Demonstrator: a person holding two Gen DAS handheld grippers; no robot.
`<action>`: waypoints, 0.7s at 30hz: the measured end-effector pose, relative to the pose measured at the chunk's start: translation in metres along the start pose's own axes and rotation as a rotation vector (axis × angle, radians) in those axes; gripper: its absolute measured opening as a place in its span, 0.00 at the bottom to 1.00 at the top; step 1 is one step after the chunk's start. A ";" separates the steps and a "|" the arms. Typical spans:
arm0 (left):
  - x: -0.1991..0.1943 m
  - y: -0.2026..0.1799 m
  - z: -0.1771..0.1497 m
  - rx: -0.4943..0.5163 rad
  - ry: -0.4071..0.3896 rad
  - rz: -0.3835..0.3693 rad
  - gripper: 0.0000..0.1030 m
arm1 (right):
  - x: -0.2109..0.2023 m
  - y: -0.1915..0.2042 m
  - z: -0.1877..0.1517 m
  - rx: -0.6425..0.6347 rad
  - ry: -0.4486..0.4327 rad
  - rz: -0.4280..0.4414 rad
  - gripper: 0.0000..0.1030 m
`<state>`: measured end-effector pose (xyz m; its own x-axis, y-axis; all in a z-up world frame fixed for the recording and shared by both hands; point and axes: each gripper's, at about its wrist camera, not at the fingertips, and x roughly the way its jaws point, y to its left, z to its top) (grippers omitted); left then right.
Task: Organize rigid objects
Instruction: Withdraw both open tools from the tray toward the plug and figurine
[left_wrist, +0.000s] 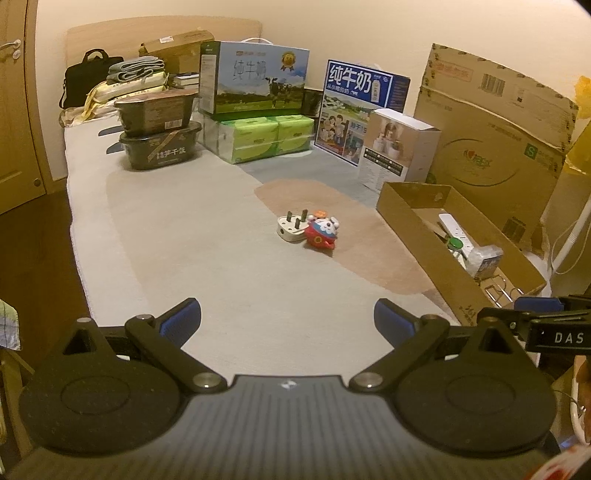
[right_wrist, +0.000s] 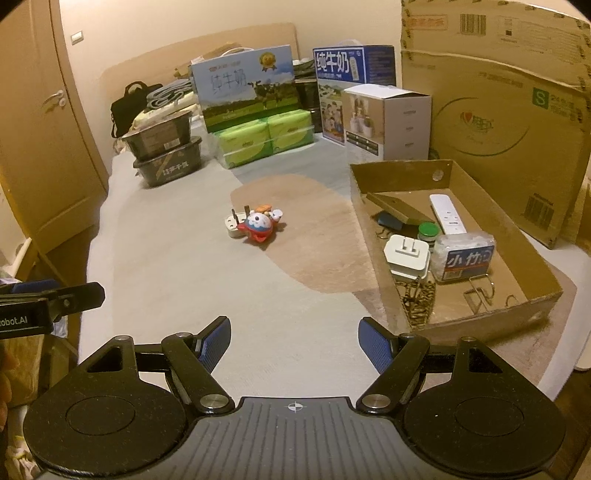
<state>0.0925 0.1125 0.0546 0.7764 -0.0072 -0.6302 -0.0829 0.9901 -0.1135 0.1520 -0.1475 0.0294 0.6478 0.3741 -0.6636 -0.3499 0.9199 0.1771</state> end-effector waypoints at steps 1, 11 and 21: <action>0.002 0.001 0.000 -0.001 0.003 0.001 0.96 | 0.002 0.001 0.000 -0.001 0.001 0.002 0.74; 0.024 0.012 0.010 0.020 0.011 0.003 0.96 | 0.023 0.005 0.007 -0.002 -0.008 0.024 0.74; 0.065 0.026 0.031 0.057 0.009 -0.017 0.96 | 0.061 0.010 0.021 -0.006 -0.017 0.030 0.74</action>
<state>0.1599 0.1424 0.0341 0.7716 -0.0247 -0.6356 -0.0344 0.9962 -0.0805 0.2021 -0.1126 0.0056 0.6486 0.4034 -0.6454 -0.3734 0.9076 0.1920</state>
